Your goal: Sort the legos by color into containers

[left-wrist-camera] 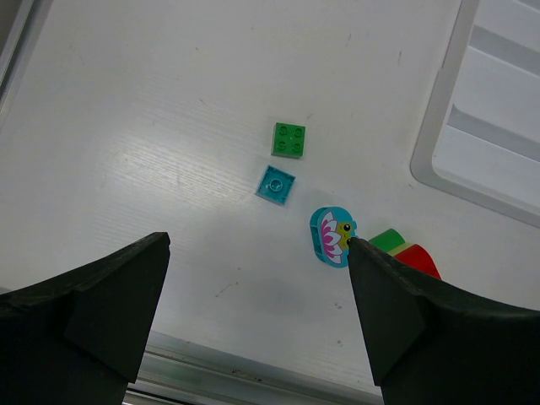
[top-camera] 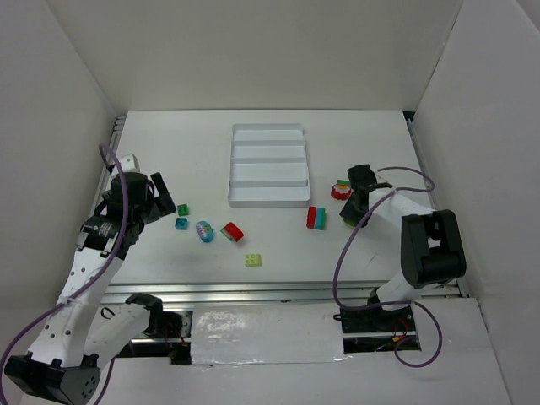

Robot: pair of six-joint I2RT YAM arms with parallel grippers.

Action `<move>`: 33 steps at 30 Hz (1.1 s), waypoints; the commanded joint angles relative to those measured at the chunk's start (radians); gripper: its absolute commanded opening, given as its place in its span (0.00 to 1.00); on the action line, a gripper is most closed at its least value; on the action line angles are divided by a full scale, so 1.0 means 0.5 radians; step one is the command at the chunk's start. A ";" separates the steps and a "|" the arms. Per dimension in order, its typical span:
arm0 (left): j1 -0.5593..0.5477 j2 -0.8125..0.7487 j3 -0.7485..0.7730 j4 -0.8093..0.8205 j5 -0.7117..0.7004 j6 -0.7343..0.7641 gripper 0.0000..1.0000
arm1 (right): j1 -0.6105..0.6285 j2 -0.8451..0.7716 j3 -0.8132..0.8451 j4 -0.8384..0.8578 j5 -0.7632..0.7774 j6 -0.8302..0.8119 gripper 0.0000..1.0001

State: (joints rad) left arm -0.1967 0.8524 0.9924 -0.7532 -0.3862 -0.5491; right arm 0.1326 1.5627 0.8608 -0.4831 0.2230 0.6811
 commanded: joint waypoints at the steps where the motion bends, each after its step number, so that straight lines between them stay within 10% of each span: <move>1: 0.007 -0.039 -0.006 0.071 0.012 0.043 1.00 | -0.010 -0.033 0.046 -0.003 -0.001 -0.015 0.19; 3: 0.007 -0.036 -0.006 0.068 0.009 0.043 1.00 | -0.004 -0.094 0.042 -0.012 -0.041 -0.034 0.00; 11: 0.010 -0.042 0.000 0.065 -0.016 0.034 0.99 | 0.418 -0.450 0.254 -0.037 0.002 -0.021 0.00; 23: 0.010 -0.036 0.000 0.065 -0.034 0.037 1.00 | 0.888 0.608 1.428 -0.307 -0.078 -0.166 0.00; 33: 0.013 -0.017 -0.006 0.086 0.018 0.055 0.99 | 0.910 0.872 1.500 -0.261 -0.023 -0.178 0.19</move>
State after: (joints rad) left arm -0.1967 0.8429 0.9924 -0.7521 -0.3889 -0.5484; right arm 0.5949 1.9907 1.5562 -0.6083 0.1719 0.6083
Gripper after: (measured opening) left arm 0.994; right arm 0.438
